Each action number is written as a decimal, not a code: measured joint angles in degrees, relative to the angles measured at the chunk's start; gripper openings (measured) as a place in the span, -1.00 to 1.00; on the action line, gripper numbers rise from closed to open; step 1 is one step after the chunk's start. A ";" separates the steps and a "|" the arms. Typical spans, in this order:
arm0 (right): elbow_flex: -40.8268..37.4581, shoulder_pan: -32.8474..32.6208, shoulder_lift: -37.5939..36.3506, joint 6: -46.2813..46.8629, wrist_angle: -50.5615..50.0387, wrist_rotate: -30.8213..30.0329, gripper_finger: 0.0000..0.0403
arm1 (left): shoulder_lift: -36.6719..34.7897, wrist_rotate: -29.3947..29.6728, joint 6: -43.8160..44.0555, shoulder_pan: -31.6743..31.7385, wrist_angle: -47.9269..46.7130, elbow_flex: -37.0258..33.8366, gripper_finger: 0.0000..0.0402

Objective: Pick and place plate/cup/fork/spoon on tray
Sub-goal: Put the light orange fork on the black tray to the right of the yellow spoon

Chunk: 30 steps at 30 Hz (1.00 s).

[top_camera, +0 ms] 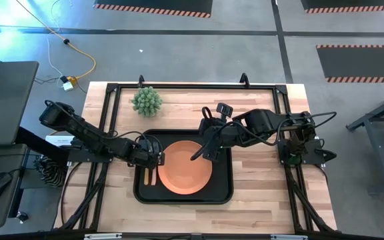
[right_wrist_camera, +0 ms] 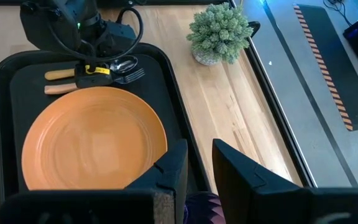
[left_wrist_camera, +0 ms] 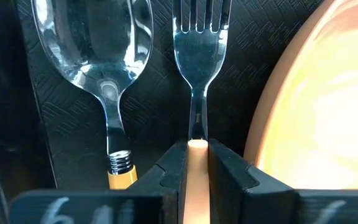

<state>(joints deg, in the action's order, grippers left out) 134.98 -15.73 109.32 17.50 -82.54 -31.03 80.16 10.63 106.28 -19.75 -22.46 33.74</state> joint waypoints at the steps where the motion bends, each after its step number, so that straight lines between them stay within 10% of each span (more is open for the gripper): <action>1: 0.00 0.00 0.00 0.00 0.00 0.00 -0.67 | 0.00 0.00 -0.01 0.00 0.00 0.00 -0.78; 30: 0.00 0.00 0.00 0.00 -0.02 0.00 -0.67 | -0.02 1.40 0.86 0.00 0.09 -0.04 -0.78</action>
<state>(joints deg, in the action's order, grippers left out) 134.98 -15.73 109.32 17.50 -82.56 -31.03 80.14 12.03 107.14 -19.75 -22.37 33.69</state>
